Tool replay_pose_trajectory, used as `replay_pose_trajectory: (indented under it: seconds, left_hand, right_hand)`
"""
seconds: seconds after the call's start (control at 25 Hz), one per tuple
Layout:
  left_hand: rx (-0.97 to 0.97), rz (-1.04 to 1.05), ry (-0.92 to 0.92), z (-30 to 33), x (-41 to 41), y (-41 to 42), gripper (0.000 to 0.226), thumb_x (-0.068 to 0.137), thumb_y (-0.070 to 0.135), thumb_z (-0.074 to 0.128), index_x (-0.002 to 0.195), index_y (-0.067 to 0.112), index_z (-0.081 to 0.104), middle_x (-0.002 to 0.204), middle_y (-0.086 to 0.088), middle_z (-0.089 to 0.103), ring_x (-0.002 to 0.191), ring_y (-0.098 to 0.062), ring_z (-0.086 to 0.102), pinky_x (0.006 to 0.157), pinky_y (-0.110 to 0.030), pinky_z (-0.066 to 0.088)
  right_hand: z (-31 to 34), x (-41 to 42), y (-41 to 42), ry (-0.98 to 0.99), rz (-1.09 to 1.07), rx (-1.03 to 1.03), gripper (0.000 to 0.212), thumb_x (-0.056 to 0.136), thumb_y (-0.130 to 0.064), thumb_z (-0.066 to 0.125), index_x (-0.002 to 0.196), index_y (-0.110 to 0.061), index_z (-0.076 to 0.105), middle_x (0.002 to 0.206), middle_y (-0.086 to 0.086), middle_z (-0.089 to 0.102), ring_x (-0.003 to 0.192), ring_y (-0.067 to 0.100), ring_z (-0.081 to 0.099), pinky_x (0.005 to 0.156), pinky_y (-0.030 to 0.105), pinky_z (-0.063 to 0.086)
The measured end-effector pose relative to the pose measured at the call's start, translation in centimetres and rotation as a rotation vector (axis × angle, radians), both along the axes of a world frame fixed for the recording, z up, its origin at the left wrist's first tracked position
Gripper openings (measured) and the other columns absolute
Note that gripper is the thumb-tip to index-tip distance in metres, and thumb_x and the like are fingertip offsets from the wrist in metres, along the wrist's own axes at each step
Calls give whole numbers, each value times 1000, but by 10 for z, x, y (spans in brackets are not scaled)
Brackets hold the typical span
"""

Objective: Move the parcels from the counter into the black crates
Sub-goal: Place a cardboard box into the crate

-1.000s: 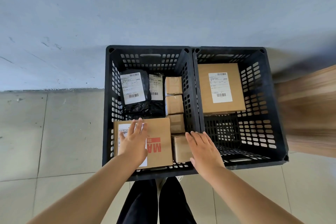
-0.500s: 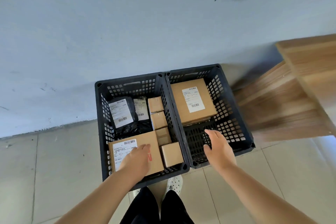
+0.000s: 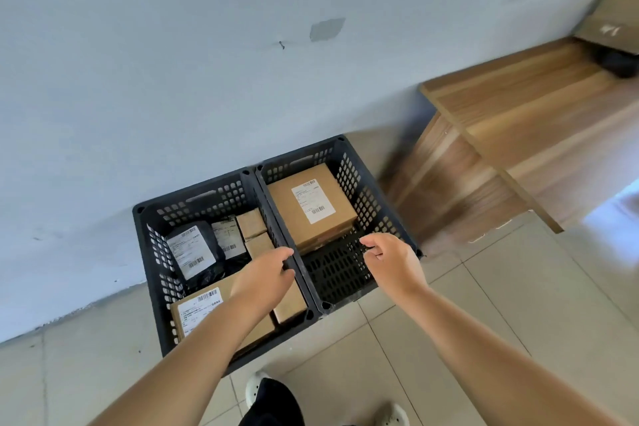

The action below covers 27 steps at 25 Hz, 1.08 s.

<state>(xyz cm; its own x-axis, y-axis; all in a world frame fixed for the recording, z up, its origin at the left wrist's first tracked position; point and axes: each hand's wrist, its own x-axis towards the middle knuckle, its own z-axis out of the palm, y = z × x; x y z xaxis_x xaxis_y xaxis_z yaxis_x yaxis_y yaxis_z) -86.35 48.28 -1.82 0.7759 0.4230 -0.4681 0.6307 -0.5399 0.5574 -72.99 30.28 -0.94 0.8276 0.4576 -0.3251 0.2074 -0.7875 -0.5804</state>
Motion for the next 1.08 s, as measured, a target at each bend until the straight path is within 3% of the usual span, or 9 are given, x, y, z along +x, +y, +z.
replay_pose_trajectory:
  seconds: [0.12,0.2,0.44,0.6,0.8,1.08]
  left_hand:
    - [58,-28,-111,22,23,-35,43,97,24,46,141,25,44,141,5,50,125,-14,50,94,-31,47]
    - [101,-37,-161,30,40,-65,41,97,23,47,138,25,47,140,7,51,129,-12,46,102,-31,42]
    - [99,-60,-245,64,102,-193,33,98,26,48,131,28,54,131,10,57,121,-7,51,91,-23,41]
    - [72,-67,-340,88,156,-278,32,96,26,47,126,30,57,126,12,60,114,-4,53,92,-24,43]
    - [64,-161,-405,119,225,-359,32,94,25,50,125,28,58,128,12,58,117,-3,53,92,-23,41]
    - [30,-255,-475,140,349,-415,28,94,27,54,122,28,59,121,9,59,105,-4,56,90,-24,43]
  right_hand:
    - [11,13,-29,4,22,46,35,93,-12,46,122,-24,63,121,-10,61,106,5,59,95,27,50]
    - [17,24,-54,8,31,75,34,94,-14,47,123,-24,62,120,-10,62,108,5,59,94,27,50]
    - [49,71,-168,8,-46,207,33,91,-13,52,119,-25,64,110,-12,64,102,6,60,86,20,46]
    - [83,118,-262,-57,-113,269,34,90,-16,55,121,-30,58,98,-16,63,90,1,59,75,14,44]
    - [117,177,-352,-113,-239,330,35,85,-13,56,116,-26,64,91,-17,63,89,4,59,86,24,48]
    - [134,267,-427,-114,-337,387,28,86,-12,55,105,-29,67,92,-13,66,88,5,61,83,27,53]
